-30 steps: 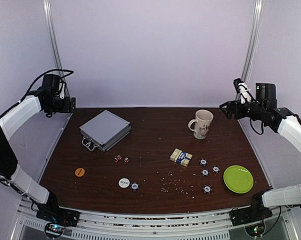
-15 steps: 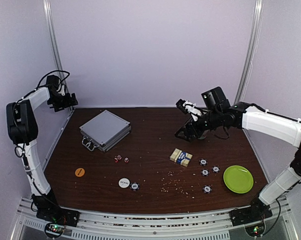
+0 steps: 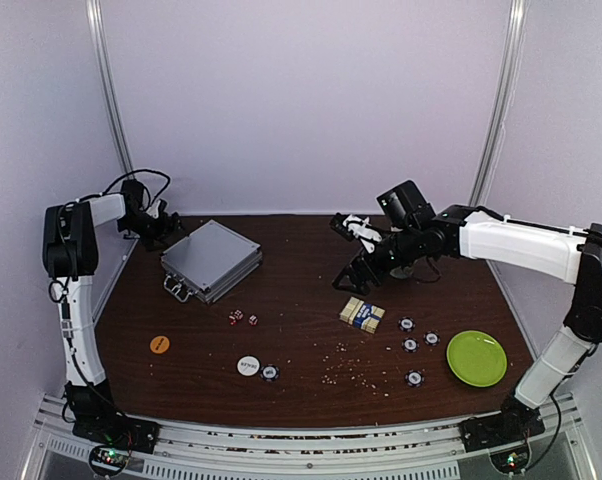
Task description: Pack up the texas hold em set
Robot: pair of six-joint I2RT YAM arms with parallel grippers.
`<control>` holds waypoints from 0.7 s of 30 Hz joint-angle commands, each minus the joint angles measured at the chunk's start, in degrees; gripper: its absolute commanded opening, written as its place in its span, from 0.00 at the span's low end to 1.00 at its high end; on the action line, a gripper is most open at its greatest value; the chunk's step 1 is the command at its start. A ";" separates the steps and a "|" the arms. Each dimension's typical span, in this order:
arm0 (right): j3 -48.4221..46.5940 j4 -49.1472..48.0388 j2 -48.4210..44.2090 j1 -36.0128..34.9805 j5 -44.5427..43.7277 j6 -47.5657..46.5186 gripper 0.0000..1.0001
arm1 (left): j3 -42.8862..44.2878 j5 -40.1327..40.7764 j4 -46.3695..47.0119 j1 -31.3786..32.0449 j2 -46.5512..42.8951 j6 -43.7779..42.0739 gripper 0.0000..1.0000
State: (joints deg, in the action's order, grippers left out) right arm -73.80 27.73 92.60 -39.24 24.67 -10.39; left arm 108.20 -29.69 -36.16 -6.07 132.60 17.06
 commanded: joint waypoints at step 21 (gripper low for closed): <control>0.11 -0.63 4.70 -0.31 1.82 1.07 0.91 | -16.39 -3.54 5.13 17.37 -10.28 1.55 0.89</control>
State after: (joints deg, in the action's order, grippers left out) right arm -72.10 26.41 95.64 -39.27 26.22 -10.11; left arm 94.91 -29.56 -32.91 5.93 125.10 16.19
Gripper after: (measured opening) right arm 0.904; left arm 0.895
